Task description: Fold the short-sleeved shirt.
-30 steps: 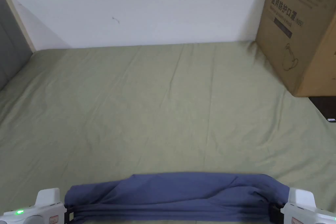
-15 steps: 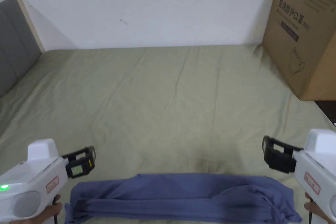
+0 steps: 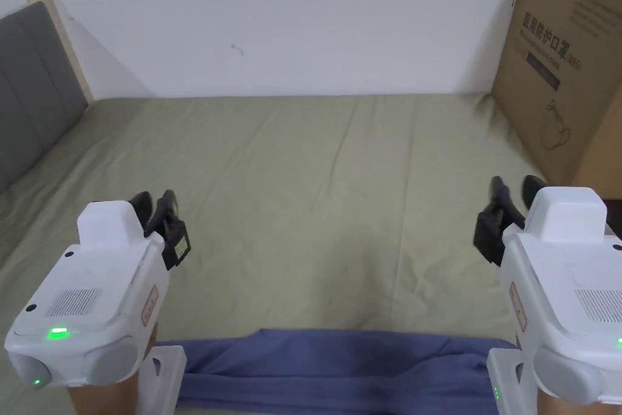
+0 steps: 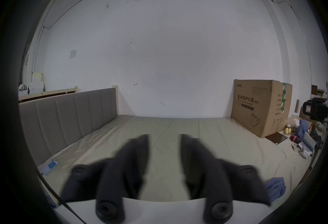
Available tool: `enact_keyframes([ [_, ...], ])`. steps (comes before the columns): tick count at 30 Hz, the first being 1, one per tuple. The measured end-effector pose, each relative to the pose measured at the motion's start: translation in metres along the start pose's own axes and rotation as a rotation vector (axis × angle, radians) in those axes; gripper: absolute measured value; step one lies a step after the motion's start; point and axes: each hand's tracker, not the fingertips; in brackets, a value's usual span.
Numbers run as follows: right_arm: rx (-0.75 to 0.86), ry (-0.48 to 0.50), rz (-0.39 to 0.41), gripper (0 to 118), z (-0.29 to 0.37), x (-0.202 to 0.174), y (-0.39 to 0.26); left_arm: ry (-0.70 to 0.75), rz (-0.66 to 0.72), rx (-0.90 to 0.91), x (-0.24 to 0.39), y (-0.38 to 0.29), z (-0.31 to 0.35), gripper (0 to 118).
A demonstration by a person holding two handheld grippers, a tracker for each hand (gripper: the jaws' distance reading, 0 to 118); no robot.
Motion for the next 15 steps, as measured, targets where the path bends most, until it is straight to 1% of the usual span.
enact_keyframes([
  [1, 0.0, -0.012, 0.007, 0, -0.001, -0.001, -0.001, -0.008, 0.008, -0.005, -0.001, 0.0, -0.002, 0],
  [4, -0.01, 0.004, 0.01, 0, -0.004, 0.0, -0.004, -0.052, 0.009, -0.023, -0.003, -0.003, -0.004, 0],
  [6, -0.012, 0.005, 0.022, 0, -0.006, -0.001, -0.005, -0.056, 0.004, -0.04, -0.007, -0.004, -0.006, 0],
  [8, -0.017, 0.011, 0.014, 0, -0.008, -0.001, -0.005, -0.064, 0.003, -0.075, -0.015, -0.005, -0.01, 0],
  [11, -0.027, 0.021, 0.015, 0, -0.011, -0.004, -0.005, -0.137, 0.126, -0.248, -0.041, -0.012, -0.025, 0],
  [14, -0.037, 0.03, 0.023, 0, -0.016, -0.006, -0.007, -0.247, 0.325, -0.431, -0.078, -0.027, -0.041, 0],
  [15, -0.038, 0.031, 0.024, 0, -0.017, -0.007, -0.007, -0.277, 0.39, -0.466, -0.092, -0.038, -0.046, 0],
])
